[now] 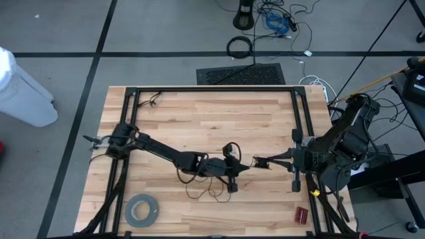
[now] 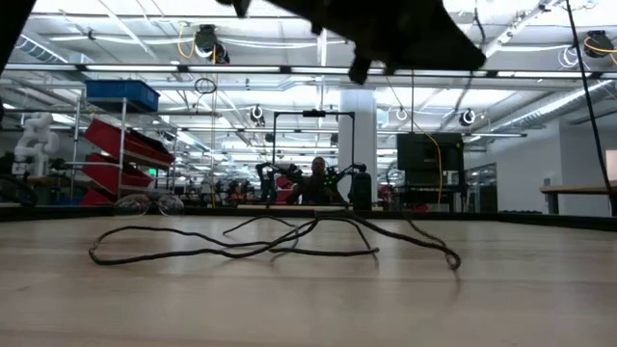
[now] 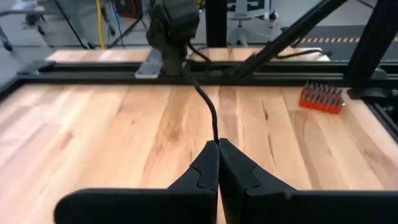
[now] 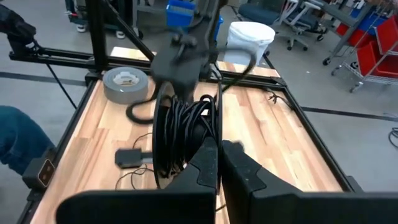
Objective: Coil cords
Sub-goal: Coil the black wire onto the spool
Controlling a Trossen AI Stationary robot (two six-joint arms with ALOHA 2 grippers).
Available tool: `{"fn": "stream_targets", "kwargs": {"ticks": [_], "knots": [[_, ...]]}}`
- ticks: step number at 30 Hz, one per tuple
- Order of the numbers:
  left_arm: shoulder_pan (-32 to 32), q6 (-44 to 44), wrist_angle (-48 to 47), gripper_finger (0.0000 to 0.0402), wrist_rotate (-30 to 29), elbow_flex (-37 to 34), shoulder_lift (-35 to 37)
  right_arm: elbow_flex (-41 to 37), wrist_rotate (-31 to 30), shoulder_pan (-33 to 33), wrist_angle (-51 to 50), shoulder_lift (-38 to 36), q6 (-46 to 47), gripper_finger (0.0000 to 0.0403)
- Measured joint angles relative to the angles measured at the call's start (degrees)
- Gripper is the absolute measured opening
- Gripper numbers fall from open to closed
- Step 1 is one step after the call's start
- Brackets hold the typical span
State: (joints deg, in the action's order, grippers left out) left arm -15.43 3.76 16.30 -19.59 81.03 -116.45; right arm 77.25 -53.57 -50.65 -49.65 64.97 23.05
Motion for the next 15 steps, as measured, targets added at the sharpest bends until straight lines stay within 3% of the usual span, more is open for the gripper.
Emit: {"fn": "stream_targets", "kwargs": {"ticks": [15], "knots": [[-4.6,0.0,-30.7,0.0002,-0.1,0.0,17.1,0.0,1.4,0.0,-0.3,1.1,2.0,0.0]]}}
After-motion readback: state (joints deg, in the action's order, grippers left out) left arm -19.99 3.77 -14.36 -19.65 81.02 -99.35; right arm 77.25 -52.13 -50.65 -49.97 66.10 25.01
